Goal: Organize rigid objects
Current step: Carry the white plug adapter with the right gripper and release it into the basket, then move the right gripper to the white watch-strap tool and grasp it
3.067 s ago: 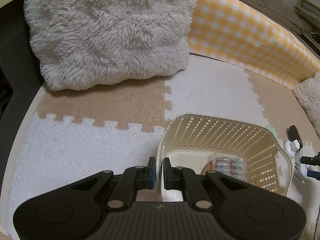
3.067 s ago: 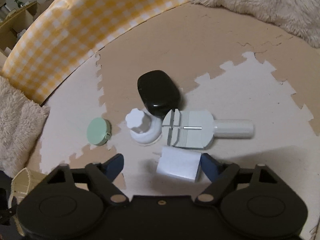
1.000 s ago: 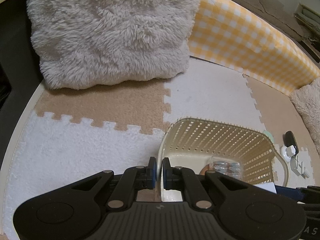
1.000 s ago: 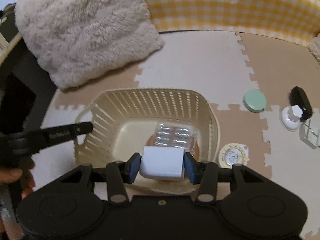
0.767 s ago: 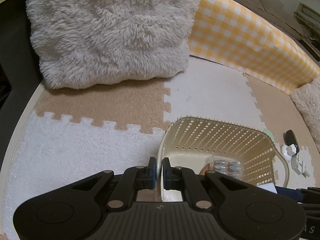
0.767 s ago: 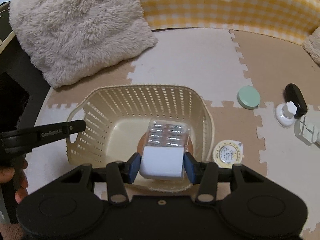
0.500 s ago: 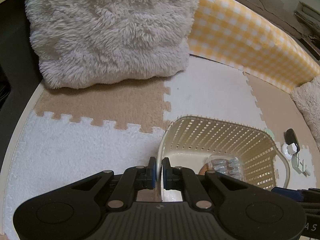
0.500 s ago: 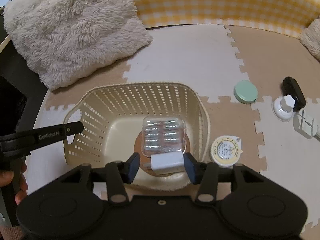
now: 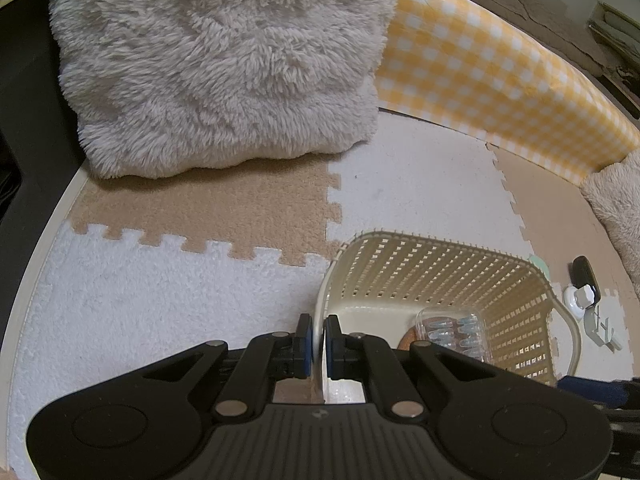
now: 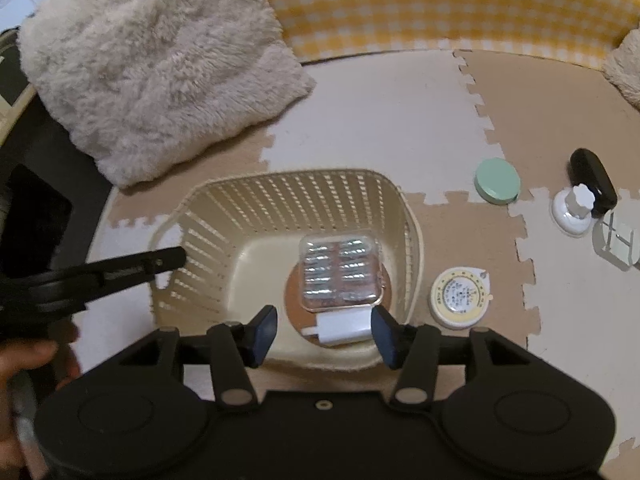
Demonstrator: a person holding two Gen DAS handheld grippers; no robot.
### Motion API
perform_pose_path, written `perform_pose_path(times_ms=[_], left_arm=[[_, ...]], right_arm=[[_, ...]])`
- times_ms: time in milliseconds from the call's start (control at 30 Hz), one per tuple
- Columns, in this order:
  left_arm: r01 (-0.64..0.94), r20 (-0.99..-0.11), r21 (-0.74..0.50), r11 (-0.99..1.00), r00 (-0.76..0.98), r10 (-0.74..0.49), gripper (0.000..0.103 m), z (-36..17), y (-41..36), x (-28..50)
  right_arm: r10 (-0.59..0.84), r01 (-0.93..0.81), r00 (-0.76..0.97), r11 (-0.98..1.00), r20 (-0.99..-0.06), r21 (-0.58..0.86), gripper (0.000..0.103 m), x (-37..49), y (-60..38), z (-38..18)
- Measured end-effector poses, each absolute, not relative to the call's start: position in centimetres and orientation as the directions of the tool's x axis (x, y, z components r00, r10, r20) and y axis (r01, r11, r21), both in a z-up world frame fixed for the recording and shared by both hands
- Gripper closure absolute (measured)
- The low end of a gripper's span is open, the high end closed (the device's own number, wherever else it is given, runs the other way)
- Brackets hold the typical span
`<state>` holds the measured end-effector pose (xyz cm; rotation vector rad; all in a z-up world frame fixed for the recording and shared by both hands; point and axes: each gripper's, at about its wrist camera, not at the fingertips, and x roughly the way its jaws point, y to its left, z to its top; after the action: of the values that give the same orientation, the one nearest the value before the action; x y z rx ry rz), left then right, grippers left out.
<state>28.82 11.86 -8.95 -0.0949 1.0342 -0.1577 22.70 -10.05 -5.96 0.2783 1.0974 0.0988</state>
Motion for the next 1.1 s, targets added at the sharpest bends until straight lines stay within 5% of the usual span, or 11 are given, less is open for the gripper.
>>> perform_pose_path(times_ms=[167,300,533,867,1100], left_arm=[[0.086,-0.848,-0.15,0.985,0.501,-0.173,0.096,-9.0,11.8,28.8],[0.087,-0.848,-0.147,0.985,0.502,-0.171,0.096,-8.9,11.9,28.8],[0.092,-0.848,-0.138,0.986,0.504,-0.165,0.096,-8.9,11.8,28.7],[0.094,-0.849,-0.132,0.987,0.504,-0.162,0.096,-8.9,11.8,28.7],[0.095,-0.849,-0.129,0.987,0.504,-0.16,0.096,-8.9,11.7,28.7]], right_arm=[[0.266,0.006,0.489,0.951,-0.831,0.308,0.039,21.3,-10.7,-3.7],[0.28,-0.046,0.535,0.951,-0.797,0.304,0.017,20.2,-11.6,-1.7],[0.257,-0.082,0.636,0.96,-0.728,0.268,0.002,18.6,-14.8,1.8],[0.082,0.061,0.776,0.977,-0.626,0.204,0.0,19.3,-23.4,1.3],[-0.068,0.246,0.739,0.953,-0.67,0.175,0.0,20.5,-29.3,-3.4]])
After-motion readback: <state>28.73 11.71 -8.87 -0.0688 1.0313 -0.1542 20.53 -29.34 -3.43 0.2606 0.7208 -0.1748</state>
